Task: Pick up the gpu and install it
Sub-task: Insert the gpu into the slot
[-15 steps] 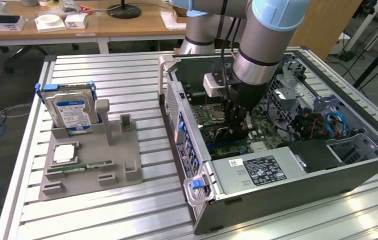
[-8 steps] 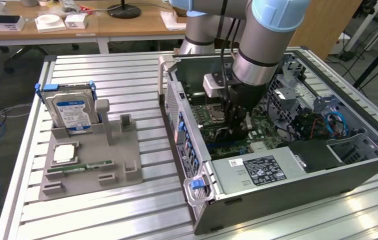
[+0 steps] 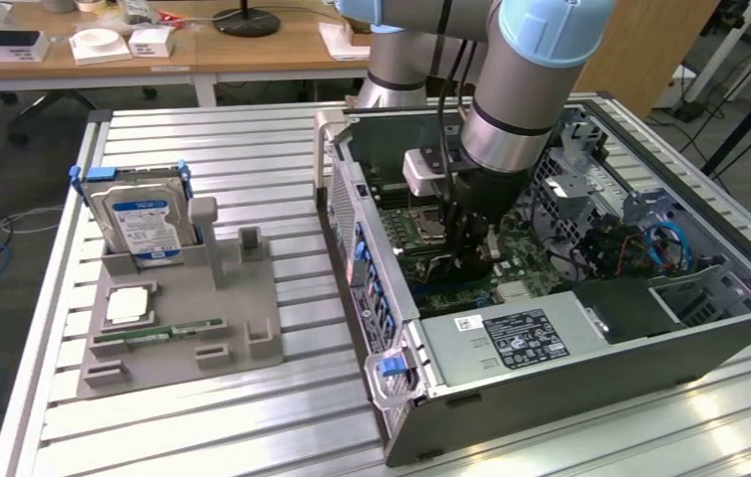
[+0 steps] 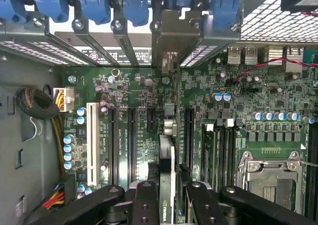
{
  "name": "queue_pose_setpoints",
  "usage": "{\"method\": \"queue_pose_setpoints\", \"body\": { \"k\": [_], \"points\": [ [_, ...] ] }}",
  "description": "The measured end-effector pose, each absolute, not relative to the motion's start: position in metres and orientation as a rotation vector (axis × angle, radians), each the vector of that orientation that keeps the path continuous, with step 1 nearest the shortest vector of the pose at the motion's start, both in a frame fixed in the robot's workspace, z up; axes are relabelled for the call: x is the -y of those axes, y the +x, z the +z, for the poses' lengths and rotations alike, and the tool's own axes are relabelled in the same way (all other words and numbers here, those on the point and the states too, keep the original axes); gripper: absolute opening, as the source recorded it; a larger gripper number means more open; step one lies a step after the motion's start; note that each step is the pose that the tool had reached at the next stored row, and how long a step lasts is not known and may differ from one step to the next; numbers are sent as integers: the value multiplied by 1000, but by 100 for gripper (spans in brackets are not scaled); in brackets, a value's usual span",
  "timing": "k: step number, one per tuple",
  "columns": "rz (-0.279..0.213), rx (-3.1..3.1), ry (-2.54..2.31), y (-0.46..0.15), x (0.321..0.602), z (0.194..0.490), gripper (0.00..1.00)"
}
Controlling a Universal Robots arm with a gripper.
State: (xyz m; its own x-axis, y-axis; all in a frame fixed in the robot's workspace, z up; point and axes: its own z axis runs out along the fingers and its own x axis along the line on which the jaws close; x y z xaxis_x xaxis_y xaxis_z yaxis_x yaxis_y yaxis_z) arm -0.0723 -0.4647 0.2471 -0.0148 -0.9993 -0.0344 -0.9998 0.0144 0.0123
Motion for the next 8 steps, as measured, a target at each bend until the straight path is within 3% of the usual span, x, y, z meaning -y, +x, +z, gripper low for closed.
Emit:
{"method": "queue_pose_setpoints", "body": {
  "k": [8],
  "points": [
    [51,-2226,-2194,-72,465,247,26]
  ]
}}
